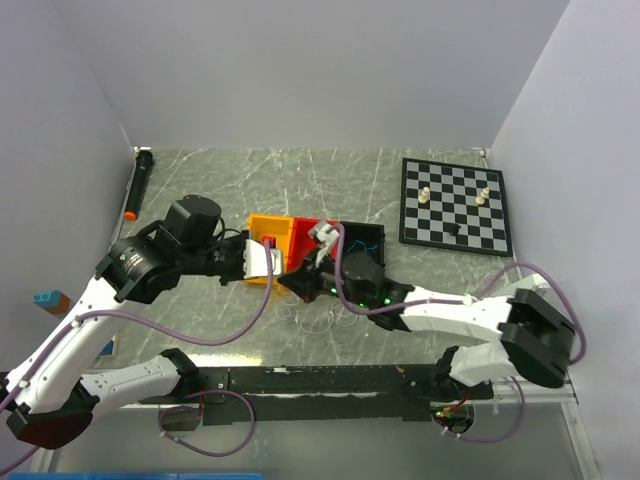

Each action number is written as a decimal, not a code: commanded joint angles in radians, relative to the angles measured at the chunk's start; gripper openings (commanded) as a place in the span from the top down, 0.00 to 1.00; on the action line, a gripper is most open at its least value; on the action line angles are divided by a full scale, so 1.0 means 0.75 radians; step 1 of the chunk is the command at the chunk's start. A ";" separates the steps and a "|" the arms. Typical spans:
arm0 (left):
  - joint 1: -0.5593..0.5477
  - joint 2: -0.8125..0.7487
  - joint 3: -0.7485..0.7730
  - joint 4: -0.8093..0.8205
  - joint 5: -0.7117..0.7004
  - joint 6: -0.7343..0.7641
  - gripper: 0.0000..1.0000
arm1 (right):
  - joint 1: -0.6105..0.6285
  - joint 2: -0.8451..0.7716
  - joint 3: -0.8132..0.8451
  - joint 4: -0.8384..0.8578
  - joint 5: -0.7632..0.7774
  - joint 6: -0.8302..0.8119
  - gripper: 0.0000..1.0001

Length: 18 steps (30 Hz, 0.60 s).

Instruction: Untangle the cables

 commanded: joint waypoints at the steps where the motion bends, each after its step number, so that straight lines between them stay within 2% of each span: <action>1: 0.003 -0.049 -0.049 0.152 -0.141 -0.050 0.99 | 0.010 -0.261 -0.138 -0.154 0.090 0.026 1.00; 8: 0.005 -0.076 -0.182 0.392 -0.496 -0.169 0.99 | 0.016 -0.750 -0.312 -0.620 0.321 0.103 1.00; 10: 0.005 -0.063 -0.202 0.412 -0.570 -0.212 0.99 | 0.014 -0.903 -0.327 -0.771 0.456 0.132 1.00; 15: 0.046 -0.020 -0.258 0.402 -0.667 -0.241 0.99 | 0.014 -1.218 -0.296 -1.223 0.808 0.273 1.00; 18: 0.103 -0.020 -0.286 0.392 -0.654 -0.218 0.99 | 0.014 -1.309 -0.225 -1.391 0.967 0.314 1.00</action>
